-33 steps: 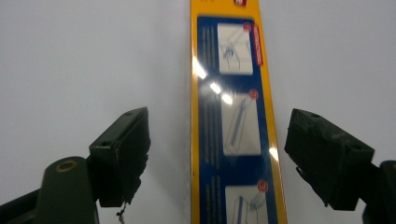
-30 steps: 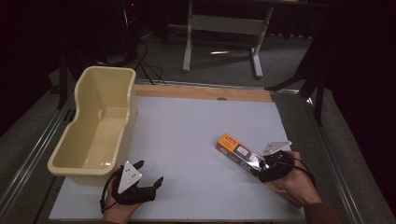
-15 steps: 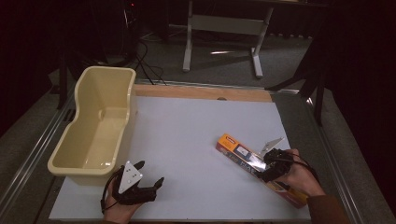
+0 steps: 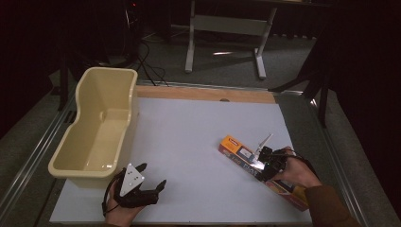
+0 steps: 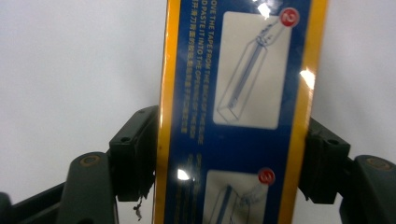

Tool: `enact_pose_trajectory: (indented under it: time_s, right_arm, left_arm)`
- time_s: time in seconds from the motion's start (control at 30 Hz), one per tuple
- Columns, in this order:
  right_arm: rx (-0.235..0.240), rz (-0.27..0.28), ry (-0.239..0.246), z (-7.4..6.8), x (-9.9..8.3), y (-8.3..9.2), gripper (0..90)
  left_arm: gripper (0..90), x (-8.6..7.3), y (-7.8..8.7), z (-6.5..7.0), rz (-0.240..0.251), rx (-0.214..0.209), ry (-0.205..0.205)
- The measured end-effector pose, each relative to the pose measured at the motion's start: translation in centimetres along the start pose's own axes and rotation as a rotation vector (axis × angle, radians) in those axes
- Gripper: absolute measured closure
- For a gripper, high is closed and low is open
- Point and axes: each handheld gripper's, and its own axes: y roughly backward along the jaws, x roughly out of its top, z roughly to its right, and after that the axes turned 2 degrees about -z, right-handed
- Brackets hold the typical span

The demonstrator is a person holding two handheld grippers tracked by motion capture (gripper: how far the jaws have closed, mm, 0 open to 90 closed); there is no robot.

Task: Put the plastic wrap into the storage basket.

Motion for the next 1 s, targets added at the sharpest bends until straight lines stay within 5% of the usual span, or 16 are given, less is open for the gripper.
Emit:
enact_pose_trajectory:
  time_s: [0.37, 0.57, 0.7, 1.0]
  right_arm:
    - [0.042, -0.099, -0.04, 0.6, 1.1, -0.2, 36.3]
    - [0.018, -0.164, -0.076, 0.2, 1.8, -0.2, 38.6]
    - [0.072, -0.161, -0.148, 0.0, 2.0, -0.1, 38.9]
    - [0.145, -0.136, -0.215, -1.1, 2.0, 0.0, 38.9]
  left_arm:
    - [15.6, 0.0, 0.0, 0.0, 0.001, 0.0, 0.0]
    - [15.6, 0.0, 0.0, -0.1, 0.002, 0.0, 0.003]
    - [15.6, 0.0, 0.0, 0.0, 0.004, 0.0, 0.002]
    - [15.7, 0.0, 0.0, 0.0, 0.0, 0.001, 0.002]
